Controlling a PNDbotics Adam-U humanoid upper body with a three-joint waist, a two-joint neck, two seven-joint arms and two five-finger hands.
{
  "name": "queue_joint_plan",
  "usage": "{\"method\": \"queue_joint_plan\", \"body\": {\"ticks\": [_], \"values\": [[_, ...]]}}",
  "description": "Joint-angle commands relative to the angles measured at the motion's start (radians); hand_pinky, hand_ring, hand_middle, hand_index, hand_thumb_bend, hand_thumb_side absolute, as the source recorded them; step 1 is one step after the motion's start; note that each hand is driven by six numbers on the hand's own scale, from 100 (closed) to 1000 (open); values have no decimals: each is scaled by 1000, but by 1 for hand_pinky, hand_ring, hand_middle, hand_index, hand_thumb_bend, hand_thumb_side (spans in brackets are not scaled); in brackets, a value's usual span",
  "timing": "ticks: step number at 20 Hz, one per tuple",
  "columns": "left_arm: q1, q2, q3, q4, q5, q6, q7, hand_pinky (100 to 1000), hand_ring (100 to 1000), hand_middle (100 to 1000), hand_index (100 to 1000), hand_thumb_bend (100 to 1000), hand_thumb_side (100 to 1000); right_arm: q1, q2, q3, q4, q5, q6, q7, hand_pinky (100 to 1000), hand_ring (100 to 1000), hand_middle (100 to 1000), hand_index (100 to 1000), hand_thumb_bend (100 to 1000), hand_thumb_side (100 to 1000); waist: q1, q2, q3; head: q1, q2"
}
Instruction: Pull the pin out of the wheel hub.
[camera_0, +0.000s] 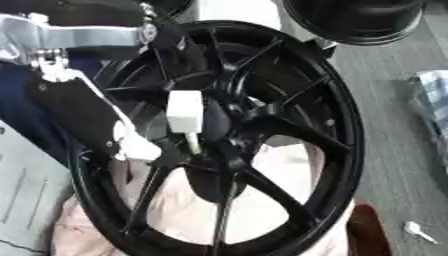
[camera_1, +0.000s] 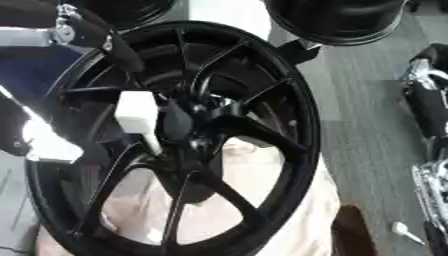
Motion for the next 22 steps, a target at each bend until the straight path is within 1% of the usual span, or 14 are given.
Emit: {"method": "queue_joint_plan", "body": {"ticks": [1,9,11,12,16,22], "values": [[-14,3,30,-7,-40,30,-42,916,856,786,894,522,394,-5,-6,-1,-10,5,0,-4,800,820,622,733,100,479,-5,-4,-2,11,-26],[-15,-19,26,-7,-68,69,-67,916,854,790,888,498,435,-11,3,1,-12,4,2,-10,800,820,622,733,100,488,-12,28,-9,24,-48],[-16,-24,24,-7,-72,76,-72,916,854,790,888,498,435,-12,4,2,-12,3,2,-11,800,820,622,733,100,488,-13,31,-9,25,-50],[-14,-24,23,-7,-77,82,-75,914,853,789,886,496,458,-13,5,2,-12,3,2,-11,800,820,622,733,100,491,-14,36,-10,27,-51],[-6,-26,20,-7,-92,105,-87,908,849,784,880,487,493,-15,9,2,-12,3,3,-13,801,821,623,733,100,496,-16,49,-10,33,-51],[6,-22,23,-7,-112,121,-94,901,843,777,873,471,490,-17,11,3,-12,3,4,-14,801,821,623,734,100,499,-18,59,-9,37,-54]]}}
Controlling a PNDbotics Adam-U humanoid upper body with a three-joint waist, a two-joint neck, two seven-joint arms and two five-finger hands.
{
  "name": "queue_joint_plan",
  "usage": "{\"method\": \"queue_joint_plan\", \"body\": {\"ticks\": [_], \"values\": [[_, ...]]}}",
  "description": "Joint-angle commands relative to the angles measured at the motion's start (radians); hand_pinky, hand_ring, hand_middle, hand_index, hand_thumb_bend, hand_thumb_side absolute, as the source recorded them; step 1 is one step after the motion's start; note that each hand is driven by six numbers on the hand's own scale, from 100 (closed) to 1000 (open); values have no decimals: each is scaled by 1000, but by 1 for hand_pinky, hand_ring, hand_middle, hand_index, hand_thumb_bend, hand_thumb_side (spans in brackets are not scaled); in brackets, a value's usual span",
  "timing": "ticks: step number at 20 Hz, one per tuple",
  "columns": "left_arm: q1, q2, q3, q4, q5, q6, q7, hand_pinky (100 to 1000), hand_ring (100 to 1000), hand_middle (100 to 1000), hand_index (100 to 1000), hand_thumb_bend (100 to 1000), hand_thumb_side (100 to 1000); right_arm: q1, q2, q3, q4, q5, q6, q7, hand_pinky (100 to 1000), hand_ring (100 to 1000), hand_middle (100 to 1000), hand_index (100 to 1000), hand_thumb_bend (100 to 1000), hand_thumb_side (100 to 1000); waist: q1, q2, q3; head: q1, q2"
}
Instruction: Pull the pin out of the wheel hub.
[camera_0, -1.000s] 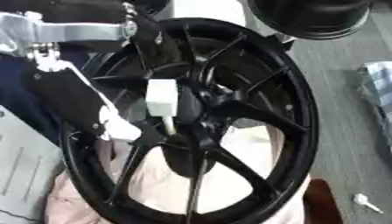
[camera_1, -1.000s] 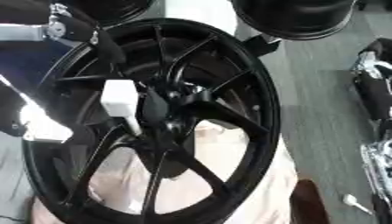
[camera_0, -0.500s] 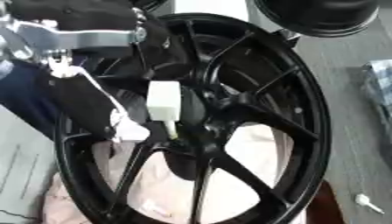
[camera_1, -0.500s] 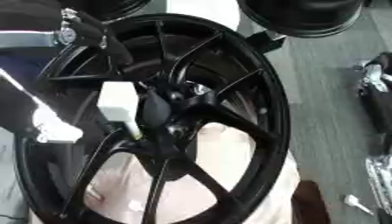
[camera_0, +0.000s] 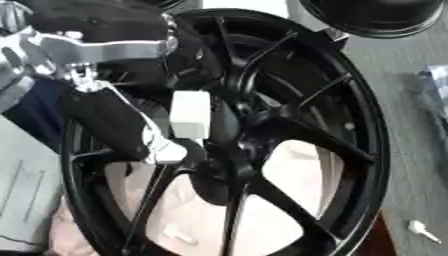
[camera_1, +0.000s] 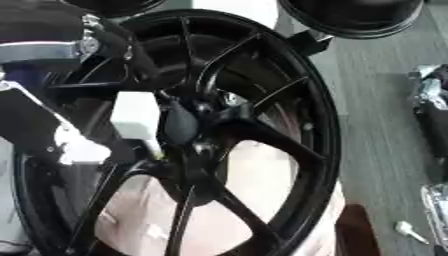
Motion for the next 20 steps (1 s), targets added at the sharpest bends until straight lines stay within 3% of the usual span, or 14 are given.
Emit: {"method": "queue_joint_plan", "body": {"ticks": [1,12,20], "values": [[-5,14,14,-7,-16,104,-90,898,842,774,871,467,484,-8,-12,-2,-12,3,-1,-5,801,821,623,734,100,500,-1,-18,1,5,-18],[9,7,18,47,7,119,-120,865,814,734,841,432,551,-10,-10,-1,-11,4,-1,-4,801,822,624,734,100,507,1,-14,-1,15,-35],[9,-8,16,91,3,95,-132,865,818,746,851,443,560,-11,-7,-1,-11,3,0,-7,802,822,624,734,100,519,-1,-10,-4,18,-39]]}}
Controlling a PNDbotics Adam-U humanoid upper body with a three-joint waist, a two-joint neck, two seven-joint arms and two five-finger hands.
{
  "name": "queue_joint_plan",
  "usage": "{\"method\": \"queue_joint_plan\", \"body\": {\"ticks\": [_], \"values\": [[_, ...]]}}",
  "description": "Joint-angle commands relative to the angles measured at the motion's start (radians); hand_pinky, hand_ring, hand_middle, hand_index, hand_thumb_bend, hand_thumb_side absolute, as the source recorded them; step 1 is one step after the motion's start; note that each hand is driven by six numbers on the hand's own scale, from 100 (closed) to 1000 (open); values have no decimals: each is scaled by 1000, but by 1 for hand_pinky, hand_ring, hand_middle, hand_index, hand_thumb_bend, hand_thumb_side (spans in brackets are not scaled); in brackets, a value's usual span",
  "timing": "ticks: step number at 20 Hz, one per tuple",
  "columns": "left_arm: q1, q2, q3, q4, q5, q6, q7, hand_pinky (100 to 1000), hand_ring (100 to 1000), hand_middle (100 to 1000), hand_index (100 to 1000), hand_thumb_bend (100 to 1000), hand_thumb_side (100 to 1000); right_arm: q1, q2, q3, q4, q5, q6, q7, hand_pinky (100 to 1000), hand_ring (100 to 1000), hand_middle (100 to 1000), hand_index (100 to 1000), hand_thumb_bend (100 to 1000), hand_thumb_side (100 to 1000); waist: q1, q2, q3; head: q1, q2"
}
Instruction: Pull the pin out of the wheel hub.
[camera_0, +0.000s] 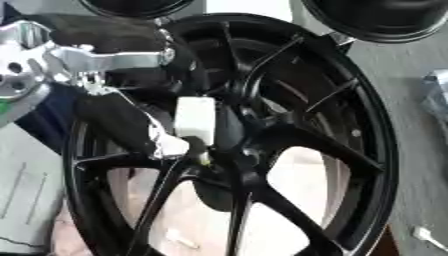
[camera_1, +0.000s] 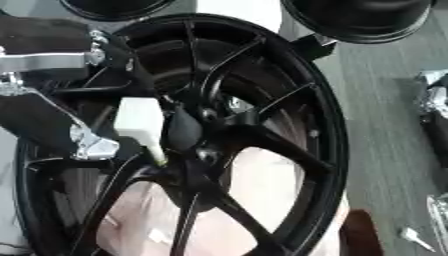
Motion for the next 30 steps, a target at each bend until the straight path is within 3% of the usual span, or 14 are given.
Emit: {"method": "queue_joint_plan", "body": {"ticks": [1,13,20,21,30], "values": [[-11,7,14,8,0,101,-123,865,818,746,851,443,560,-3,-10,-2,-11,3,0,-5,802,822,624,734,100,519,-1,-19,-2,3,-16],[-13,-7,5,37,-16,70,-124,827,757,672,820,427,457,-5,-7,-1,-11,0,0,-10,802,821,623,734,100,527,-1,-15,-5,4,-16],[-14,-10,5,41,-16,69,-119,827,757,672,820,427,457,-5,-7,-2,-11,0,-1,-11,802,821,623,734,100,527,-1,-14,-6,5,-16],[-14,-11,6,40,-15,69,-118,797,700,597,763,368,431,-5,-6,-2,-11,0,-1,-12,802,821,623,734,100,529,-2,-14,-6,5,-16],[-11,-21,3,45,-2,60,-103,779,660,554,742,354,419,-7,0,-4,-10,-3,-2,-17,802,821,622,734,100,528,-3,-15,-10,10,-16]]}}
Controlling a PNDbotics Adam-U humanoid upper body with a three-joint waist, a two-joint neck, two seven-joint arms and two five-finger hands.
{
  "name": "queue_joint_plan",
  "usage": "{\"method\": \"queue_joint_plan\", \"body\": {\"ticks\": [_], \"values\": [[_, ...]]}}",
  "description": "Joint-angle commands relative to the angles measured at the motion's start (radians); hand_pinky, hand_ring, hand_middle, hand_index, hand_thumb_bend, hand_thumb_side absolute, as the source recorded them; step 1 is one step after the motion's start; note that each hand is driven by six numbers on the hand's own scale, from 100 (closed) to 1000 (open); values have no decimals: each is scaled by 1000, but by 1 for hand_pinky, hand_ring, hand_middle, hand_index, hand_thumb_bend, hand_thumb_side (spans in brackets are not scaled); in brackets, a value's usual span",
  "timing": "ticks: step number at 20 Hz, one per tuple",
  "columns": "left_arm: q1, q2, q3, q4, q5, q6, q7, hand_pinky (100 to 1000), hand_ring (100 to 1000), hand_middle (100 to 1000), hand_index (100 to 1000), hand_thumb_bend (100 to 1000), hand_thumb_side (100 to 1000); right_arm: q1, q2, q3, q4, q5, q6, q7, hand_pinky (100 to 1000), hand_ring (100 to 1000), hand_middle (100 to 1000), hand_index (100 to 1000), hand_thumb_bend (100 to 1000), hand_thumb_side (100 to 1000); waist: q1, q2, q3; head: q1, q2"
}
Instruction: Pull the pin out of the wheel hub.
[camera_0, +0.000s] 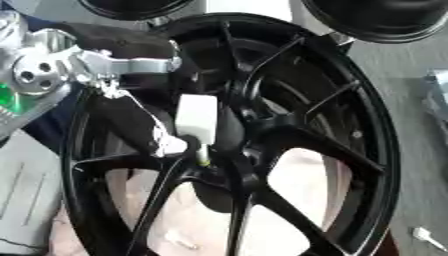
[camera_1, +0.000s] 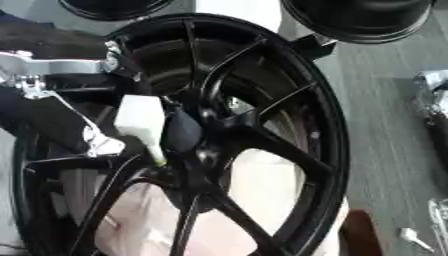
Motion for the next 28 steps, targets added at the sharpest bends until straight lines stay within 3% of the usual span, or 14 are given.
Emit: {"method": "queue_joint_plan", "body": {"ticks": [1,11,12,22,28], "values": [[-11,10,10,-5,3,83,-79,755,610,497,700,335,377,-6,-14,-4,-10,-2,-1,-4,801,821,622,734,100,530,0,-21,-3,3,-8],[-14,4,10,-9,12,84,-77,751,606,493,691,334,363,-5,-12,-5,-9,-5,-1,-9,801,821,622,734,100,531,0,-21,-4,4,-6],[-15,2,11,-11,15,82,-76,721,568,458,622,322,241,-5,-12,-5,-9,-6,-1,-10,801,820,621,733,100,534,1,-21,-5,5,-6],[-17,-9,12,-9,38,110,-40,648,493,345,502,219,249,-4,-10,-7,-4,-10,-1,-14,800,820,621,733,100,535,-1,-25,-4,9,-5],[-16,-14,8,-8,44,123,-21,635,482,322,468,217,257,-3,-9,-7,-3,-11,-1,-14,800,820,621,733,100,537,-2,-28,-6,10,-5]]}}
